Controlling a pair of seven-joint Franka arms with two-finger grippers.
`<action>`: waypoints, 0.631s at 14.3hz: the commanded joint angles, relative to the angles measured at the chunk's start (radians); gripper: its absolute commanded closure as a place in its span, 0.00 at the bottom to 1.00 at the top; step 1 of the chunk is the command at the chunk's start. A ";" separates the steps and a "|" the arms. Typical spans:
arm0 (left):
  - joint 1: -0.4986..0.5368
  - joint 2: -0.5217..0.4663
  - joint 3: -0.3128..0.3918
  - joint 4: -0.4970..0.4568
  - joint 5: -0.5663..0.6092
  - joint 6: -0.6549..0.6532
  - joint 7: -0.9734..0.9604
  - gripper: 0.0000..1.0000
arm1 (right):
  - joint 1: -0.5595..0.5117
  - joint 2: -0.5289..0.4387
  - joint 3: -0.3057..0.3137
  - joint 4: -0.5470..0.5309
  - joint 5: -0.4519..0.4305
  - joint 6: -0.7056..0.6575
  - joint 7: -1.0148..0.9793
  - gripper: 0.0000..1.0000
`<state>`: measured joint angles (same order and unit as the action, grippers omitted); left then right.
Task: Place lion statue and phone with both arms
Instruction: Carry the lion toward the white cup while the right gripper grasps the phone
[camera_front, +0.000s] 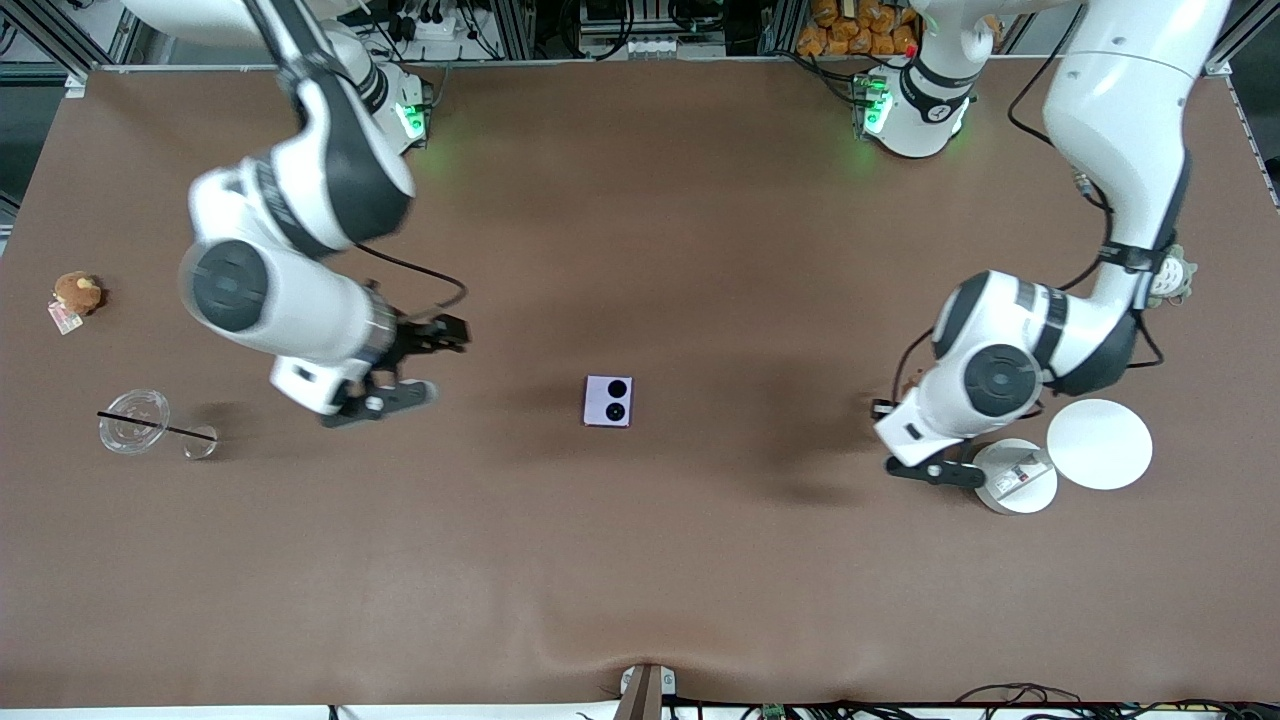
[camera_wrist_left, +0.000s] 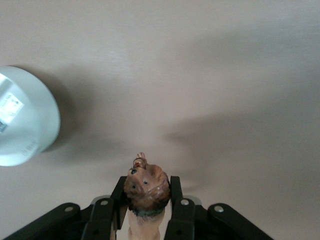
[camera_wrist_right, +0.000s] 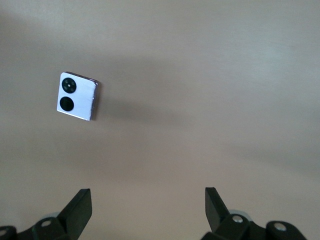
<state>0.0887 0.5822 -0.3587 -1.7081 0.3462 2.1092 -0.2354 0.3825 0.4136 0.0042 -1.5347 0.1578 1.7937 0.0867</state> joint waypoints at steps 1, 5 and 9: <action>0.043 0.001 -0.017 -0.033 0.077 0.043 -0.001 1.00 | 0.059 0.106 -0.009 0.025 0.017 0.093 0.015 0.00; 0.071 0.038 -0.013 -0.015 0.097 0.092 -0.001 1.00 | 0.131 0.250 -0.010 0.033 0.019 0.277 0.062 0.00; 0.081 0.073 -0.011 0.007 0.096 0.142 -0.004 1.00 | 0.202 0.353 -0.010 0.108 0.017 0.375 0.257 0.00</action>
<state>0.1540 0.6299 -0.3597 -1.7225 0.4146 2.2214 -0.2342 0.5569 0.7184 0.0044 -1.5074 0.1647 2.1795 0.2668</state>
